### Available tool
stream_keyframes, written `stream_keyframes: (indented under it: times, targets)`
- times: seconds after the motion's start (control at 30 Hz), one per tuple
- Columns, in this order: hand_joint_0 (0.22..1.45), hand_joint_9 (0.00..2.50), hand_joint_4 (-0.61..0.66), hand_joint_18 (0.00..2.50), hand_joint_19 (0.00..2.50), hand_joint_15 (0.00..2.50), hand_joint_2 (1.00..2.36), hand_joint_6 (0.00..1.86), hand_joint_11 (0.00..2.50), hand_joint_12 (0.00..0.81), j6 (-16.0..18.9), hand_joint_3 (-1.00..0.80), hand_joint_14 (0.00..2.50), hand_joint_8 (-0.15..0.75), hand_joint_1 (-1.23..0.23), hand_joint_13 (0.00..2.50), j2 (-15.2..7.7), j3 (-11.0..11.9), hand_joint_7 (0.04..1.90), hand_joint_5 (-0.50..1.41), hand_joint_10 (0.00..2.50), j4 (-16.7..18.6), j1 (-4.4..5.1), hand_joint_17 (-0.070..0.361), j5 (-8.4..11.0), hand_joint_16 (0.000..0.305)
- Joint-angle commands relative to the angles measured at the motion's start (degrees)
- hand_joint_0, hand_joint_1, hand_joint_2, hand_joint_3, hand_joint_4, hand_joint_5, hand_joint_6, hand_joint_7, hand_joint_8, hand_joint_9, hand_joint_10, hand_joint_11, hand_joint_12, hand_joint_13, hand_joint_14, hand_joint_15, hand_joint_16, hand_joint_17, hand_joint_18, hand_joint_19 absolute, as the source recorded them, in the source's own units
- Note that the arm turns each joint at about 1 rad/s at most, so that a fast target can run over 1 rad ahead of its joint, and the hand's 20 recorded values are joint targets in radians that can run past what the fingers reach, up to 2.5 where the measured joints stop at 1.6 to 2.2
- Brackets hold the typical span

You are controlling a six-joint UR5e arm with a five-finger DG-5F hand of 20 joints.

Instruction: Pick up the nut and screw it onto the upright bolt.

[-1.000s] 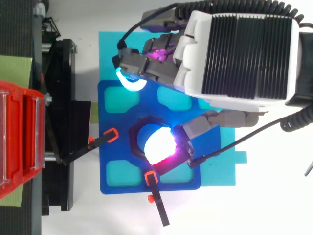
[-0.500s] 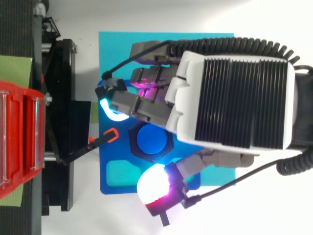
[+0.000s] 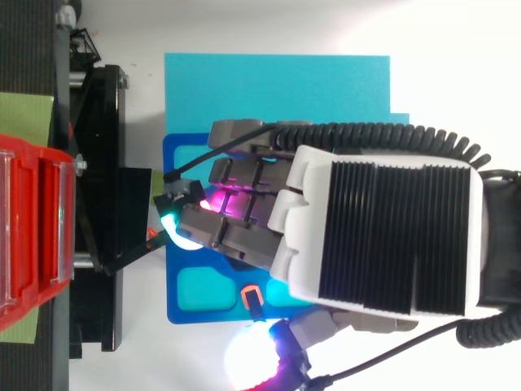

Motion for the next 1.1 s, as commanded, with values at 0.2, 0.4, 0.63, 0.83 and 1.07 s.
stream_keyframes:
  times: [0.2,0.4,0.63,0.83,1.07]
  targets:
    - [0.49,0.91,0.24,0.48,0.03,0.0,1.0,0.5,0.0,0.223,0.0,-0.5,0.0,0.246,-0.29,0.75,-0.04,-0.11,0.83,-0.09,0.0,0.01,0.16,0.057,0.0,0.025]
    - [0.5,0.94,0.26,0.51,0.05,0.0,1.0,0.5,0.0,0.225,0.53,-0.5,0.0,0.254,-0.29,0.78,-0.04,-1.34,0.86,-0.08,0.0,0.01,0.16,0.055,-0.17,0.024]
    - [0.51,0.96,0.28,0.52,0.04,0.0,1.0,0.5,0.0,0.221,1.06,-0.5,0.0,0.257,-0.3,0.79,-0.04,-1.34,0.95,-0.07,0.0,0.01,-0.11,0.053,-0.35,0.023]
    - [0.51,0.98,0.29,0.53,0.04,0.0,1.0,0.5,0.0,0.223,1.06,-0.5,0.0,0.258,-0.3,0.8,-0.04,-1.34,1.02,-0.06,0.0,-0.07,-0.28,0.05,-0.44,0.022]
    - [0.51,0.99,0.29,0.54,0.04,0.0,1.0,0.5,0.0,0.223,0.97,-0.5,0.0,0.264,-0.3,0.81,-0.04,-1.34,1.13,-0.04,0.0,-0.16,-0.55,0.048,-0.44,0.021]
